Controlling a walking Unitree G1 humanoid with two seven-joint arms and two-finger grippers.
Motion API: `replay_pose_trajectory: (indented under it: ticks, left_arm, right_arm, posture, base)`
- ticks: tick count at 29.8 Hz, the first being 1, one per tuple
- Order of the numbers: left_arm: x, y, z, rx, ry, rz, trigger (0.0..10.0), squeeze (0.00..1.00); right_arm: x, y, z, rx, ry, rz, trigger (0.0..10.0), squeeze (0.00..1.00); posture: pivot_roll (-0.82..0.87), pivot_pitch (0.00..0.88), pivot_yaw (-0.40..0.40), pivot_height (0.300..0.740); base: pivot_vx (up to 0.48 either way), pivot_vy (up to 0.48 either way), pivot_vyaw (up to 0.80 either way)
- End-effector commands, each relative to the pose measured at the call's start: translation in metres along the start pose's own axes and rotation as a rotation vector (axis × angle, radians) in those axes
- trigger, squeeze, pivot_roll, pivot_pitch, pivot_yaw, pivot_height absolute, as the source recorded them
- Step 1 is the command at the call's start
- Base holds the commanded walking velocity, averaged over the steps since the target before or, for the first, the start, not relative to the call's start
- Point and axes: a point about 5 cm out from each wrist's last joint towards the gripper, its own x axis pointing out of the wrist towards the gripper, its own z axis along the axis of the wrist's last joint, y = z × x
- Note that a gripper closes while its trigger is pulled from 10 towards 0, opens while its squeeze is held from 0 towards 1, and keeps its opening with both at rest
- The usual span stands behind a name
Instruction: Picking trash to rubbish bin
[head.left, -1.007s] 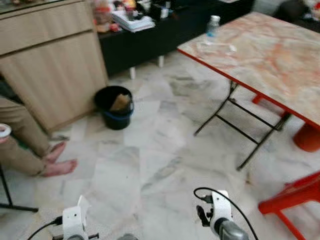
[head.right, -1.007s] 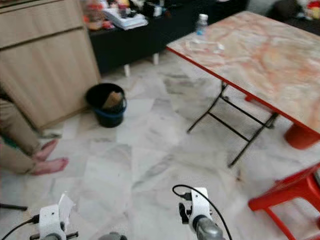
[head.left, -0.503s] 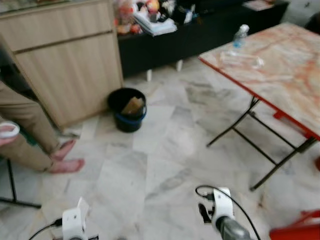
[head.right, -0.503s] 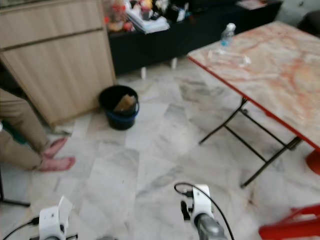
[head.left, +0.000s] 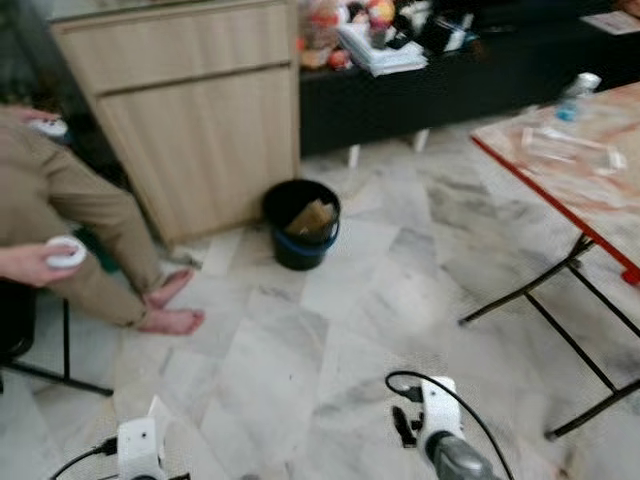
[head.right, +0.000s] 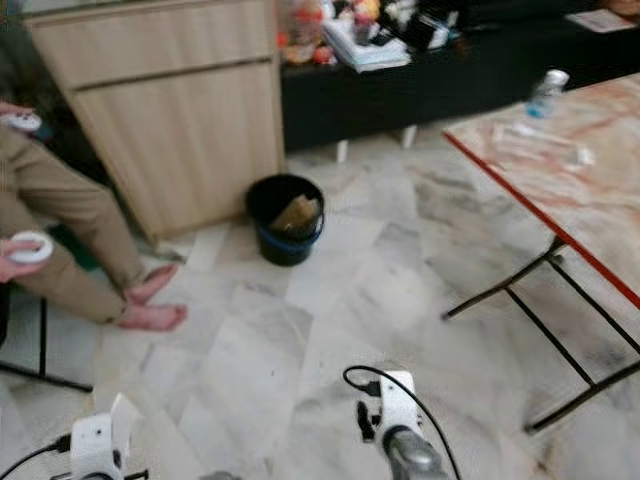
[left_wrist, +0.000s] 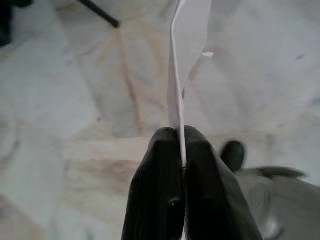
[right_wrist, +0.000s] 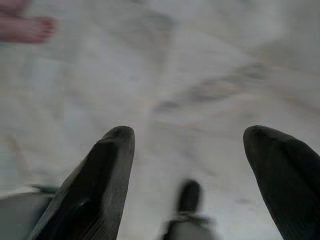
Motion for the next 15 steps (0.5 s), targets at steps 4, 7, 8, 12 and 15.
replay_pose_trajectory:
  ticks: [4, 7, 8, 12, 15]
  left_arm:
    - [-0.0023, -0.0079, -0.0083, 0.017, 0.034, -0.024, 10.0, 0.00]
    - [-0.0024, -0.0072, -0.0090, 0.020, 0.036, -0.024, 10.0, 0.00]
    - [-0.0024, -0.0071, -0.0088, 0.020, 0.036, -0.024, 10.0, 0.00]
    - [-0.0025, -0.0058, -0.0093, 0.022, 0.037, -0.021, 10.0, 0.00]
    - [-0.0026, -0.0053, -0.0098, 0.024, 0.039, -0.021, 10.0, 0.00]
  right_arm:
    - [-0.0046, -0.0158, -0.0105, 0.021, 0.027, -0.038, 10.0, 0.00]
    - [-0.0054, -0.0172, -0.0131, 0.015, 0.036, -0.045, 10.0, 0.00]
    - [-0.0055, -0.0175, -0.0135, 0.014, 0.038, -0.047, 10.0, 0.00]
    - [-0.0060, -0.0173, -0.0157, 0.016, 0.044, -0.048, 10.0, 0.00]
    - [-0.0063, -0.0171, -0.0169, 0.018, 0.046, -0.047, 10.0, 0.00]
  posture:
    - [0.13, 0.179, -0.021, 0.740]
    - [0.13, 0.178, -0.019, 0.740]
    - [0.13, 0.178, -0.019, 0.740]
    - [0.13, 0.168, -0.015, 0.740]
    - [0.13, 0.164, -0.011, 0.740]
  base:
    - [0.318, 0.000, 0.00]
    - [0.320, 0.000, 0.00]
    - [0.319, 0.000, 0.00]
    - [0.319, 0.000, 0.00]
    - [0.319, 0.000, 0.00]
